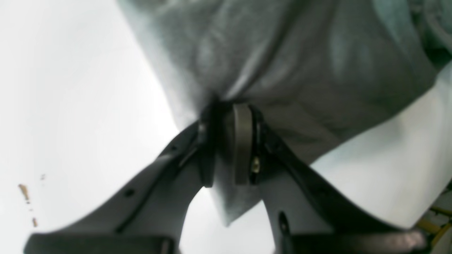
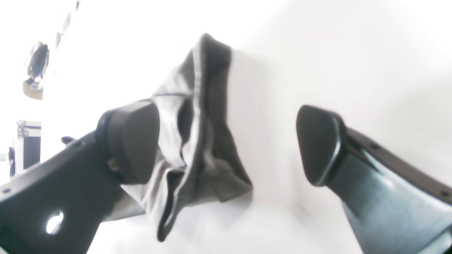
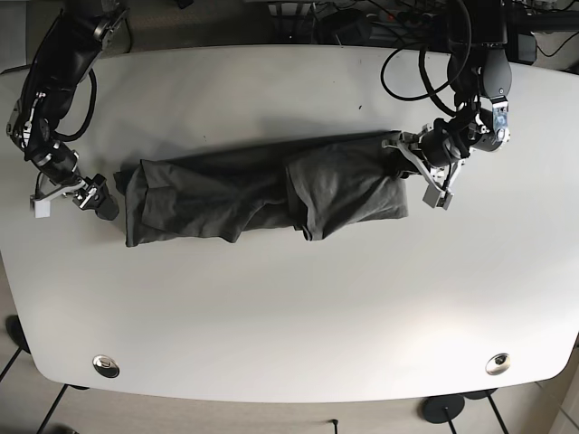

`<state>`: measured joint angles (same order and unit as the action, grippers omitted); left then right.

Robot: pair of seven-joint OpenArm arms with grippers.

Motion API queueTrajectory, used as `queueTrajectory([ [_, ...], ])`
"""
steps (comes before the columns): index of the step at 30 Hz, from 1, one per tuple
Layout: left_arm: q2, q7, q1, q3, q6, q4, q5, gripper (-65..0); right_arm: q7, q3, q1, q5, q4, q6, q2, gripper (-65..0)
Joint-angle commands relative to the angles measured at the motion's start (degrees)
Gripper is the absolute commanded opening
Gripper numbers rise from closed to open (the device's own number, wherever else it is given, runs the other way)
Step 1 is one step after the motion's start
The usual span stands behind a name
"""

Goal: Fold the T-shirt properly
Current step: 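Fold the strip end near the left gripper inward toward the middle, then fold the strip end near the right gripper over onto the folded half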

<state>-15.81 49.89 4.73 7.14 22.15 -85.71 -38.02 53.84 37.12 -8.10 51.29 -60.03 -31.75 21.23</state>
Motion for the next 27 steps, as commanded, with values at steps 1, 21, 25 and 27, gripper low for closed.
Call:
queueTrajectory([
  [1,-1.46,-1.67,-0.73,0.20,0.40,0.31,1.40,-58.6,-1.93,-0.24,-0.65,1.33,0.03,-0.91,1.05,-6.7],
  [21,-1.72,-1.93,-2.05,0.56,8.05,0.48,17.49,-58.7,-5.10,-14.22,1.20,1.24,-0.59,-0.56,-5.63,-60.9],
  [25,-1.37,-1.84,-3.63,0.29,7.96,0.57,17.58,-58.5,-4.83,-13.70,5.50,1.33,-14.48,-0.12,-4.93,-62.9],
  [27,-1.29,-1.76,-3.98,-0.06,7.69,0.57,17.58,-58.3,-4.57,-13.70,8.05,1.42,-23.53,2.69,-5.10,-62.9],
])
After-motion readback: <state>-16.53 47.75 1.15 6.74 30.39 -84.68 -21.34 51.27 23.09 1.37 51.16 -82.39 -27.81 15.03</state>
